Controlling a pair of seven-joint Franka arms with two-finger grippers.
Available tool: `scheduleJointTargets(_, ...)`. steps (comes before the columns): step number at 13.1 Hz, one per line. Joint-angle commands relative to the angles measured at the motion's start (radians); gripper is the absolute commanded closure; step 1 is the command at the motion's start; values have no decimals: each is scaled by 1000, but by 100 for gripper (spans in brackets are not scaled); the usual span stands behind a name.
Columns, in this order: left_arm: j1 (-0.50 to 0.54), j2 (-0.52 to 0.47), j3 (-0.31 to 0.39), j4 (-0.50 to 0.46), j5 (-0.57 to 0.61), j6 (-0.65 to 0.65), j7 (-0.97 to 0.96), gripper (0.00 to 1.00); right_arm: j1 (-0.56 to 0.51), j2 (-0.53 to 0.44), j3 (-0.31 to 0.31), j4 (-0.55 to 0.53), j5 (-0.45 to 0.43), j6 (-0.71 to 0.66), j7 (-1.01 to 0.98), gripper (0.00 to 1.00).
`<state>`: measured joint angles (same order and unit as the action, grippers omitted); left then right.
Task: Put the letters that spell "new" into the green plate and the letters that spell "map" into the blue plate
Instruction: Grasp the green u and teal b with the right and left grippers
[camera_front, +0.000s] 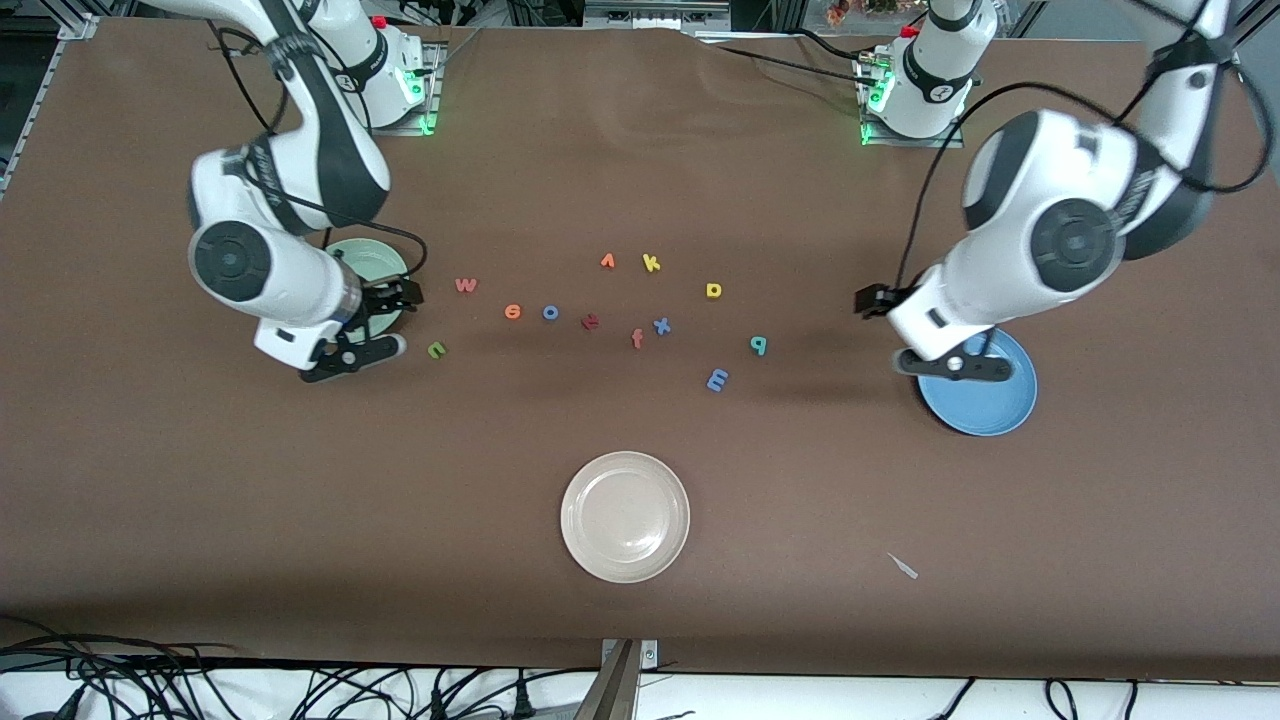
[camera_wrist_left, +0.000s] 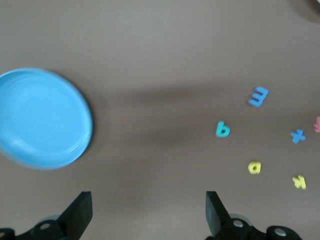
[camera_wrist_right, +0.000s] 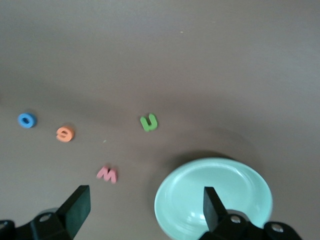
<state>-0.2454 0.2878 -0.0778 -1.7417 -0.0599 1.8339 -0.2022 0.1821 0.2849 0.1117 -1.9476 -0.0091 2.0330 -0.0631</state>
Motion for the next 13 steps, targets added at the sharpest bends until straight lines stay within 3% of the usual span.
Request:
scheduleJointTargets(1, -61, -21, 10, -152, -27, 193, -13, 0, -6, -61, 6, -206, -17, 221, -32, 0)
scheduleJointTargets(5, -158, 30, 10, -303, -28, 486, -118, 0, -3, -17, 6, -316, -90, 490, -40, 0)
scheduleJointTargets(10, -267, 180, 12, -314, -11, 688, -246, 0, -4, 80, 8, -335, -95, 653, -43, 1)
scheduleJointTargets(13, -276, 235, 13, -314, -9, 764, -247, 0, 7, 105, 6, -333, -95, 688, -43, 24)
